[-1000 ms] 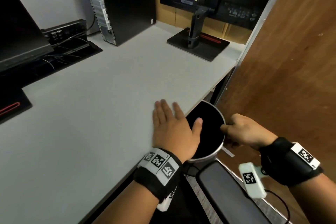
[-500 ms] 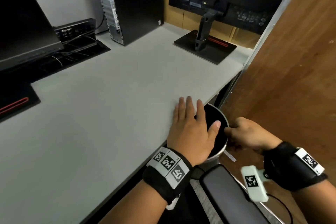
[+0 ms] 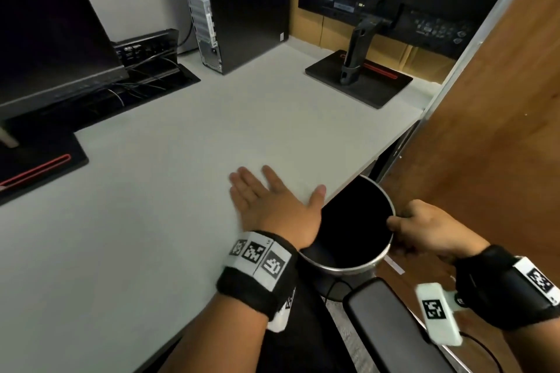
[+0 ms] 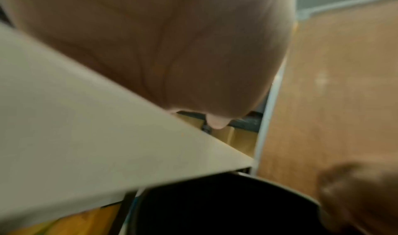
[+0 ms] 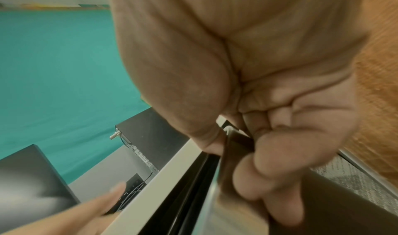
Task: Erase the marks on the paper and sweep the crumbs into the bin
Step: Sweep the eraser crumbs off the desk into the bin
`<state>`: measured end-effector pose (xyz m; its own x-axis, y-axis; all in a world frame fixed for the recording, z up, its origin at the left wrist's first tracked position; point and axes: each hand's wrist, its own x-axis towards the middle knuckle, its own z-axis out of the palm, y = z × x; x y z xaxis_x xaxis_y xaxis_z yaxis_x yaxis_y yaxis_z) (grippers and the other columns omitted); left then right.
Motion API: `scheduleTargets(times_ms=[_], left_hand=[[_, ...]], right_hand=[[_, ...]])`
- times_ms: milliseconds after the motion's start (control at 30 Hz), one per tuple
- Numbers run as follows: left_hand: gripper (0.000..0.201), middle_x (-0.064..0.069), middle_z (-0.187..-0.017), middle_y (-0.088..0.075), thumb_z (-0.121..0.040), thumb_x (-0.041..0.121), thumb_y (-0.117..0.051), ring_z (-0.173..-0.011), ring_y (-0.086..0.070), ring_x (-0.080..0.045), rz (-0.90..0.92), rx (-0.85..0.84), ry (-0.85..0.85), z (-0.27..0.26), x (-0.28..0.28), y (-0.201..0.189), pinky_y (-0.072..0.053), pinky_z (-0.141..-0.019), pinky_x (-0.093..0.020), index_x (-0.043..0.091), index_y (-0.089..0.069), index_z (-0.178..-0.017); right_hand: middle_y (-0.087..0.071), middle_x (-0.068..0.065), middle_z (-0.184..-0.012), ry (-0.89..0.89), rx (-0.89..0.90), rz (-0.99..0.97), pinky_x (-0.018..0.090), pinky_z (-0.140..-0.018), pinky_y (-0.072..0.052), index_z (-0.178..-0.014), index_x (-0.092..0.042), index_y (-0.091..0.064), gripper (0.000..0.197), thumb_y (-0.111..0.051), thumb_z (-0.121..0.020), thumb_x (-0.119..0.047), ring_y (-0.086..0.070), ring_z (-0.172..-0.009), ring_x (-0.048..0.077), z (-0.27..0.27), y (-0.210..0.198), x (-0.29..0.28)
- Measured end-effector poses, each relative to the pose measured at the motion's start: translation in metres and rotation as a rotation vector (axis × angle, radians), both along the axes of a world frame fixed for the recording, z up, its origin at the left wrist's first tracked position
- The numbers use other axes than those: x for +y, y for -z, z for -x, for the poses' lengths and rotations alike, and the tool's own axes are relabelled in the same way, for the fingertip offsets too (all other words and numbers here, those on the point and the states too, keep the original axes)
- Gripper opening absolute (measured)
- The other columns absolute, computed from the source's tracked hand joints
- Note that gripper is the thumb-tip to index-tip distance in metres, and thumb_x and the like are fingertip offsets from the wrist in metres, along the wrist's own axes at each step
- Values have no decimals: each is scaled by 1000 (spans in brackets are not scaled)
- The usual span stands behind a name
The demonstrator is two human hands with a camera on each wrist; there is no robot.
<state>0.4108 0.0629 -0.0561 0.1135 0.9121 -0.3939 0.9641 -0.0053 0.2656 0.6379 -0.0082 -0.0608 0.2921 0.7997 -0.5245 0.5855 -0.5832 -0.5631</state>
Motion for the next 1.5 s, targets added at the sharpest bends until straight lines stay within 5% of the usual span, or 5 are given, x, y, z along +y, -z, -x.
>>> scheduleTargets(times_ms=[200, 800, 967, 1167, 1500], left_hand=[[77, 0, -168, 0, -100, 65, -22, -153, 5, -14, -98, -493, 387, -18, -31, -2, 4, -119, -27, 21, -4, -161], [68, -10, -167, -12, -104, 53, -32, -154, -5, -25, -19, -391, 885, -39, -70, 20, -5, -123, -37, 17, -16, -160], [59, -7, -148, -49, -100, 46, -40, -140, -39, -29, -347, -362, 666, -22, -48, 20, -40, -111, -49, 15, -42, -150], [90, -31, -161, 8, -97, 65, -23, -150, 14, -43, -237, 0, 345, -64, -7, 19, 3, -121, -55, 4, 3, -158], [77, -22, -163, -20, -100, 56, -22, -153, -5, -33, -352, -283, 543, -82, -28, 28, -10, -123, -48, 4, -26, -156]], right_hand=[[-62, 12, -51, -15, -2, -13, 26, -46, -44, -60, -2, -61, 42, -54, -101, -11, -55, -42, 20, -3, 4, 2], [-59, 12, -46, 44, 39, -4, 25, -43, -39, -57, 0, -64, 47, -54, -100, -14, -51, -41, 22, -21, 27, 13], [-72, 24, -65, 118, 78, 7, 31, -51, -45, -76, 17, -69, 45, -54, -101, -17, -59, -52, 28, -29, 56, 16], [-71, 22, -60, 140, 90, 9, 26, -47, -46, -76, 19, -68, 41, -56, -99, -13, -61, -45, 25, -36, 66, 22], [-49, -4, -34, 65, 126, -36, 13, -35, -33, -47, -6, -50, 53, -55, -100, -4, -43, -28, 3, -39, 44, 20]])
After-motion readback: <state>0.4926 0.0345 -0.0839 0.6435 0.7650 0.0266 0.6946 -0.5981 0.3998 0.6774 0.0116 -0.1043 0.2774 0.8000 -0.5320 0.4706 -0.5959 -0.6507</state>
